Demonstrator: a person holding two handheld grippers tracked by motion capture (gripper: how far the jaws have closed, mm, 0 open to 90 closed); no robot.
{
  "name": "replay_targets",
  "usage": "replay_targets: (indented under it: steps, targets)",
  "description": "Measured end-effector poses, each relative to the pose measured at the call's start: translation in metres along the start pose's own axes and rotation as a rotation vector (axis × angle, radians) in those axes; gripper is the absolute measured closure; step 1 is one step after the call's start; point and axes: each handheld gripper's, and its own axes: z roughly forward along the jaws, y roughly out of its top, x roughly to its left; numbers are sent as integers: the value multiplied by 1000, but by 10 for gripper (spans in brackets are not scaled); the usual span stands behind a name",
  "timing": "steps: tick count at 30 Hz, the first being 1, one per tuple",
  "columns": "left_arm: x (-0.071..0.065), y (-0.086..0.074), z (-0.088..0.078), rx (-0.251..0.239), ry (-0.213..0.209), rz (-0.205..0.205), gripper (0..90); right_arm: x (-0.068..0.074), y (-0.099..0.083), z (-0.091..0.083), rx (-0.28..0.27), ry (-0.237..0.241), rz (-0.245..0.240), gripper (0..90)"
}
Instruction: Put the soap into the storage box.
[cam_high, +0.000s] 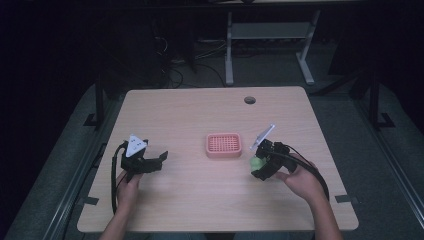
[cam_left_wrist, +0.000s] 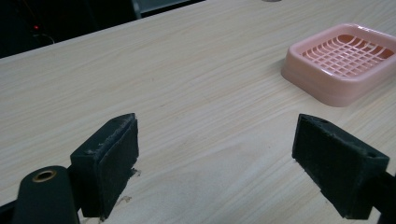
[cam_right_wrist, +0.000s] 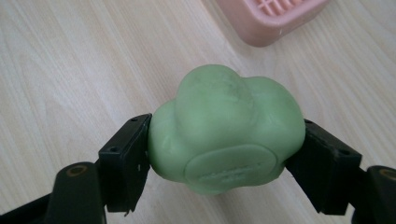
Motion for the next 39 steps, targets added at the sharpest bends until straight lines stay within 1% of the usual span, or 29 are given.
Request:
replay_targets:
  steps: [3, 7, 12, 16, 18, 28, 33, 35, 39]
  targets:
    - [1, 0, 0, 1, 1, 2, 143, -2, 4, 0, 1, 8, 4, 258]
    - [0, 0, 0, -7, 1, -10, 143, -4, 11, 2, 9, 8, -11, 258]
    - [1, 0, 0, -4, 1, -6, 143, -6, 20, -1, 0, 4, -21, 258]
    - [1, 0, 0, -6, 1, -6, 143, -7, 29, -1, 8, -3, -32, 258]
    - [1, 0, 0, -8, 2, -13, 143, -8, 33, -1, 11, -4, -40, 258]
    - [1, 0, 0, -11, 1, -14, 143, -12, 46, 1, -7, 20, -40, 258]
    - [1, 0, 0, -9, 1, -15, 143, -15, 52, 2, -4, 17, -46, 258]
    - [1, 0, 0, -8, 2, -14, 143, -16, 54, 2, -11, 25, -42, 258]
    - [1, 0, 0, -8, -1, -17, 143, -18, 60, 4, 1, 30, -46, 258]
